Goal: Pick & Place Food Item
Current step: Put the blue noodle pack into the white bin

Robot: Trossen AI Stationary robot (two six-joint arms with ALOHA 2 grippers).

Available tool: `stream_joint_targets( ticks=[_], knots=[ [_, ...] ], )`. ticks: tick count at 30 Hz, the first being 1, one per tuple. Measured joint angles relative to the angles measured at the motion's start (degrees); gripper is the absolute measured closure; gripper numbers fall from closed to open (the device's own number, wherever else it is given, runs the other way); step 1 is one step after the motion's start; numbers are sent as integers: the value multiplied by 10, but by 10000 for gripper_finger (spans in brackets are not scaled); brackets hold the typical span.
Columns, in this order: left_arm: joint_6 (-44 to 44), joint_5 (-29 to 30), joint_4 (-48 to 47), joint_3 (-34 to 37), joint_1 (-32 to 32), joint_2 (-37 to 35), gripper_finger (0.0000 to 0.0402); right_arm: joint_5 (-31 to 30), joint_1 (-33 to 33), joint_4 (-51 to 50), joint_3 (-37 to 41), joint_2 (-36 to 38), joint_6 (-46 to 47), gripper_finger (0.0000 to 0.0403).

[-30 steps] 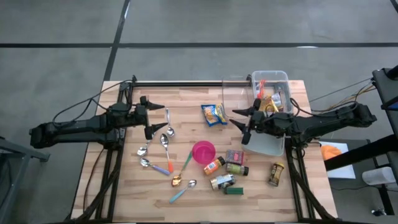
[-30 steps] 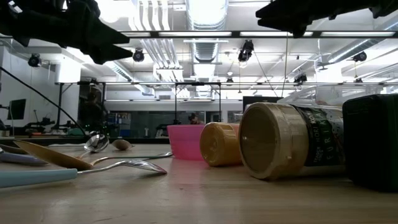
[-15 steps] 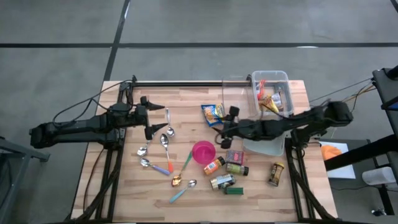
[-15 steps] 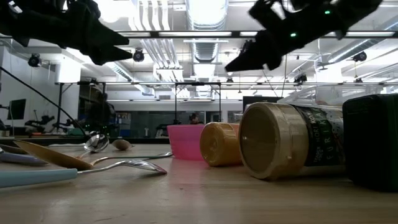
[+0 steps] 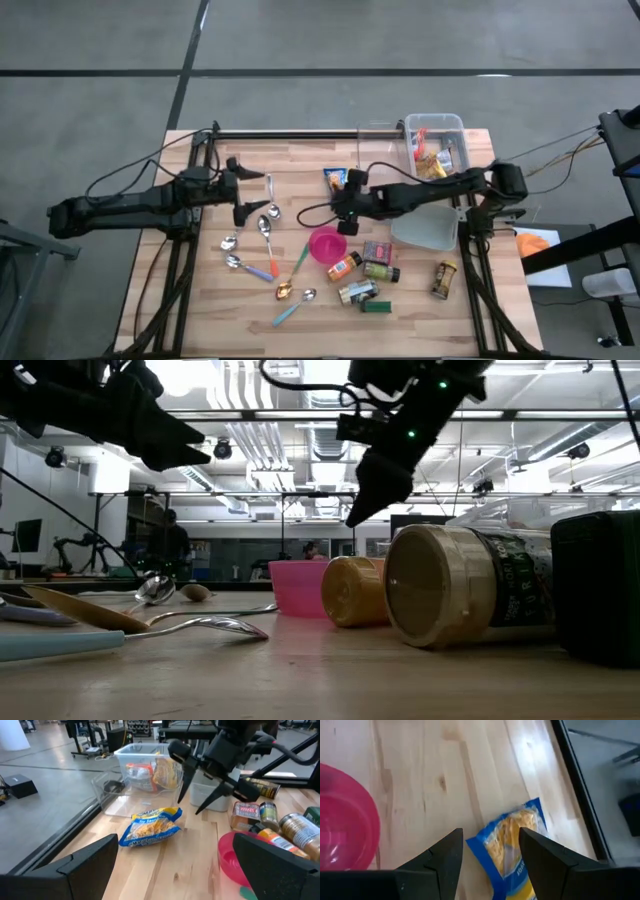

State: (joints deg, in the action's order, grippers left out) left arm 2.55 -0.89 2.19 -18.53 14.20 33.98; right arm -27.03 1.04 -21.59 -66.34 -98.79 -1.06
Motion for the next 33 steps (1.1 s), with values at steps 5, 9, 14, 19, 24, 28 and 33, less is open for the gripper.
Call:
stream_joint_targets(
  ticks=[5,9,14,19,24,28,33],
  knots=[
    [0,0,-4,19,0,0,6,6,-4,-8,-19,-13,31,211],
    [0,0,-8,43,0,0,6,39,-13,0,-9,-6,44,209],
    [0,0,-9,86,0,0,6,56,-24,20,4,-5,64,160],
    [0,0,-9,141,0,0,6,56,-24,40,28,-6,0,96],
    [0,3,-17,181,0,9,6,52,-28,72,57,-6,-21,71],
    [0,9,-14,174,0,23,6,45,-33,98,75,-6,-23,70],
    [0,9,-14,182,0,23,6,46,-45,118,87,-7,-28,70]
  ],
)
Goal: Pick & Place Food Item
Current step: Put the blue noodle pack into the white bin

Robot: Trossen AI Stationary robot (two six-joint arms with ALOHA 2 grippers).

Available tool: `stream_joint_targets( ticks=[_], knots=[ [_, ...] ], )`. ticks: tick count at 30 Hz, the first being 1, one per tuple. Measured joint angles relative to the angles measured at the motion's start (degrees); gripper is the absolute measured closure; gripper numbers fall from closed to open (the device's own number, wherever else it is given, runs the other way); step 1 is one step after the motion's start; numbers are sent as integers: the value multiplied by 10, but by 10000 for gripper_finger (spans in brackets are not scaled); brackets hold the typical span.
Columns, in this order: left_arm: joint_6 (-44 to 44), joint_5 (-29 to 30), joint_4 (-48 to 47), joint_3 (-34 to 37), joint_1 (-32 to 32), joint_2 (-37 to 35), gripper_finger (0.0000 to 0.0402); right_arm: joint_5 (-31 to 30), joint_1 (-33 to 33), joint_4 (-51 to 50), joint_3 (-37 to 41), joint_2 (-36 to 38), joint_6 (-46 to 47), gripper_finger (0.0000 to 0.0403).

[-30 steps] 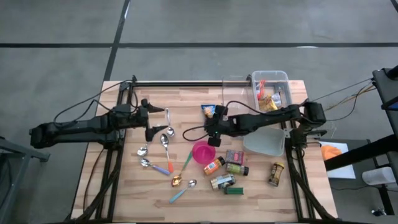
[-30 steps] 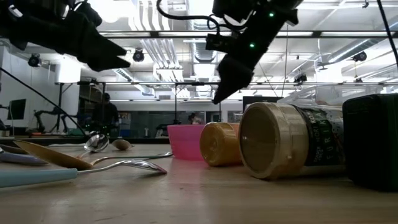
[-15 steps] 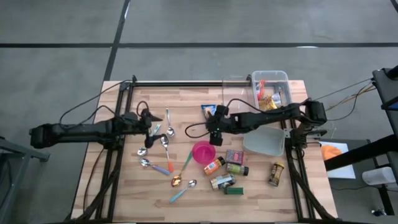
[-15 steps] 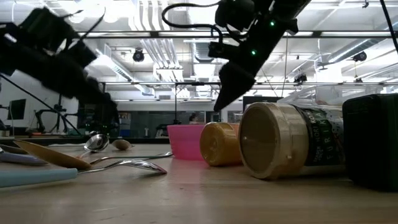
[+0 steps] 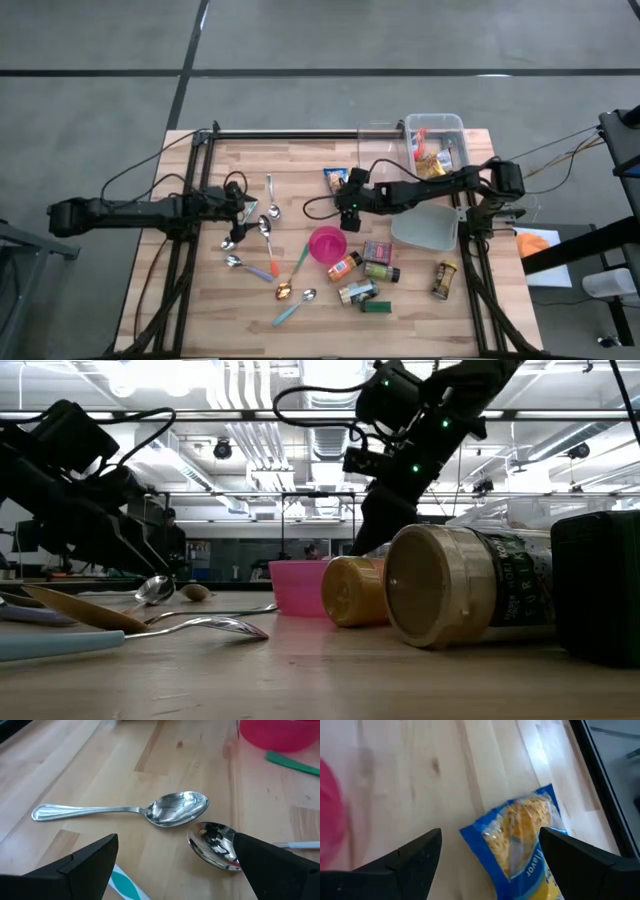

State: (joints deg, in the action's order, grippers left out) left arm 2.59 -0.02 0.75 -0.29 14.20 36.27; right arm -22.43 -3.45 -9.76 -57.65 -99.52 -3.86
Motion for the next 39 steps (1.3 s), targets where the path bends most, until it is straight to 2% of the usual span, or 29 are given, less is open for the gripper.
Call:
stream_joint_targets(
  ticks=[12,34,39],
  knots=[
    [0,0,2,1,0,0,6,-3,-7,10,-33,-68,-86,70],
    [0,0,2,1,0,0,6,-12,-26,-25,-37,-74,-66,71],
    [0,0,2,2,0,0,6,-15,-26,-25,-37,-74,-66,109]
  ],
)
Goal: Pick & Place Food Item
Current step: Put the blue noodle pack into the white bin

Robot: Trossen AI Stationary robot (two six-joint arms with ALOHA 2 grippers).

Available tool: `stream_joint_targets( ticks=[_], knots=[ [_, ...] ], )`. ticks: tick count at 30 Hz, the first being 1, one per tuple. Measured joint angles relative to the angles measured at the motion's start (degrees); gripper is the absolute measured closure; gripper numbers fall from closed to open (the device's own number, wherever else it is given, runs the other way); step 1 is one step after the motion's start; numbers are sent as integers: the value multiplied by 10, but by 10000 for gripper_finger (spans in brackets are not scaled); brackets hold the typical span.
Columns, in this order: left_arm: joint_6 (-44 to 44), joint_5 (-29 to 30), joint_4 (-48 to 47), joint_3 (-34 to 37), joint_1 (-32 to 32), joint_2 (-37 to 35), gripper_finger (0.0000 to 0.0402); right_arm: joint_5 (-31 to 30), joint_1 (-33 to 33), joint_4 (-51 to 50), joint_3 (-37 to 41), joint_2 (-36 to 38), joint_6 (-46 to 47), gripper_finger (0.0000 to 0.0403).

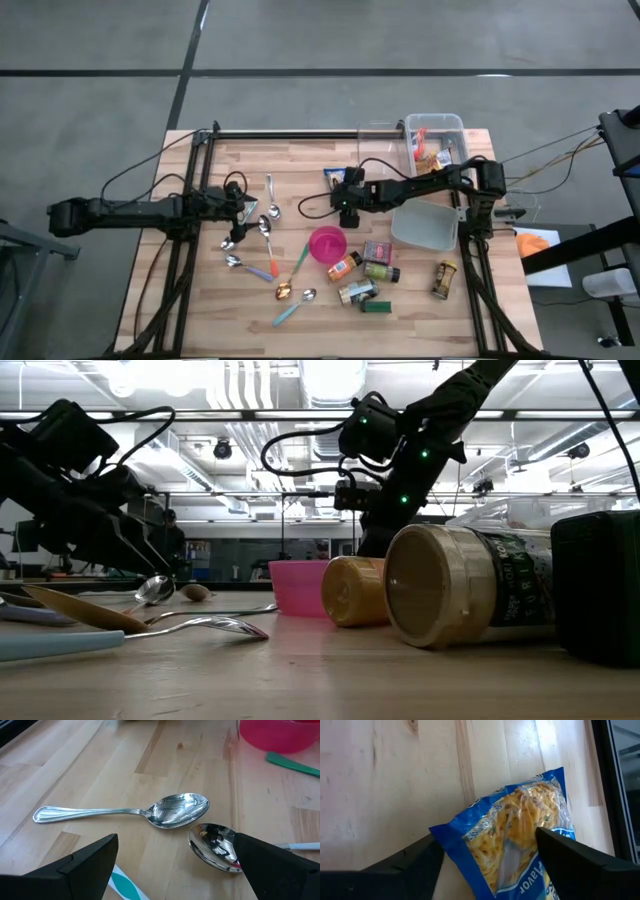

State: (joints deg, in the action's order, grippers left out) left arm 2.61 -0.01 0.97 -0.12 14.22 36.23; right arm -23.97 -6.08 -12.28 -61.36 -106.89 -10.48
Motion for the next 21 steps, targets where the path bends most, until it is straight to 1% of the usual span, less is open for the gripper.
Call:
stream_joint_targets(
  ticks=[10,15,21],
  knots=[
    [0,0,0,0,0,0,5,0,0,0,0,0,0,247],
    [0,0,0,0,0,0,5,-3,1,4,-1,0,2,309],
    [0,0,0,0,0,0,5,-2,2,4,-1,0,28,379]
  ],
)
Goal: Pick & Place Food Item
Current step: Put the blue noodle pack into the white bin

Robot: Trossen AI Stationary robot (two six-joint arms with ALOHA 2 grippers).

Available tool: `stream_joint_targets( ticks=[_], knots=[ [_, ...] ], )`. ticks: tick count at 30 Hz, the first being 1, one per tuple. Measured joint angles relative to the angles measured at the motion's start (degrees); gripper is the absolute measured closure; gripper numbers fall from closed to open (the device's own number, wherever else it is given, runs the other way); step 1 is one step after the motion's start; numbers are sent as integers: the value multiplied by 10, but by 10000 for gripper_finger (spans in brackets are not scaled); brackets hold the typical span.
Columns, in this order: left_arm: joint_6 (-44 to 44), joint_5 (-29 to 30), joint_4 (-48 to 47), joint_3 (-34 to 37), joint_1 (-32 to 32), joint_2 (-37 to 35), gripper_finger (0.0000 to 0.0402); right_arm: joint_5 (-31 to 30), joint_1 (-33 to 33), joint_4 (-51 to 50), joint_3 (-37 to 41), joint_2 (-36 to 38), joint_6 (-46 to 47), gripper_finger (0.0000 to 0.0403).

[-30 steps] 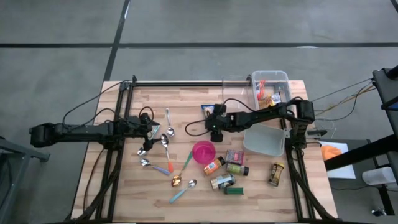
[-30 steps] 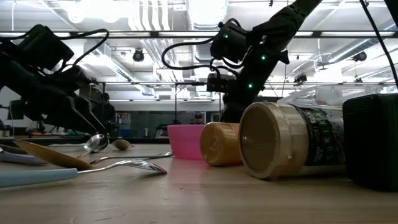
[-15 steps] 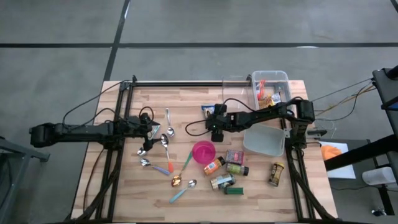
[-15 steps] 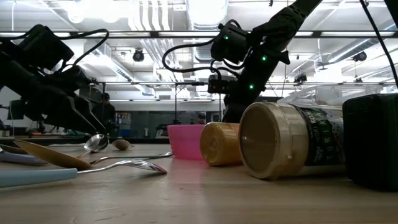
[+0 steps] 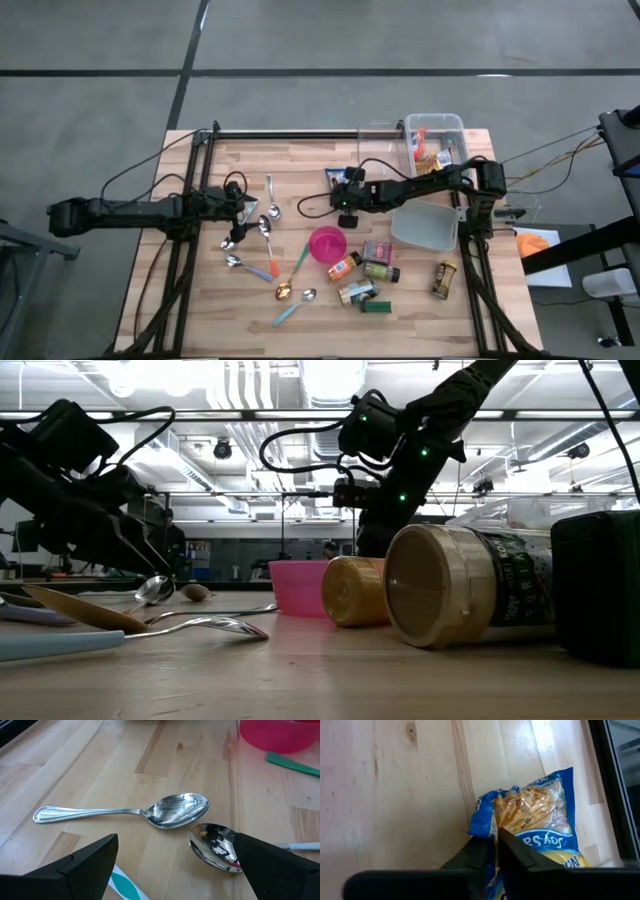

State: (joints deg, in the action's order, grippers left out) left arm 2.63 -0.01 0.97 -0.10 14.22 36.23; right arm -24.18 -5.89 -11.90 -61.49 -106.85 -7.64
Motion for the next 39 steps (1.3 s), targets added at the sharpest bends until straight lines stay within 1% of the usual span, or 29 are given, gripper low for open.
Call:
stream_joint_targets(
  ticks=[2,8,11,16,25,31,35,39],
  knots=[
    [0,0,0,0,0,0,5,0,0,1,0,1,0,389],
    [0,0,0,0,0,0,5,0,0,3,0,3,2,390],
    [0,0,0,0,0,0,5,-22,5,12,0,3,-1,391],
    [0,0,0,0,0,0,5,-110,33,40,0,10,-35,391],
    [0,0,0,0,0,-1,6,-303,97,73,0,34,-105,391],
    [0,0,0,0,0,-1,6,-424,125,94,0,42,-159,391],
    [0,0,0,0,0,-1,6,-474,132,112,0,52,-189,391],
    [0,0,0,0,0,-1,6,-496,132,116,0,66,-211,391]
  ],
)
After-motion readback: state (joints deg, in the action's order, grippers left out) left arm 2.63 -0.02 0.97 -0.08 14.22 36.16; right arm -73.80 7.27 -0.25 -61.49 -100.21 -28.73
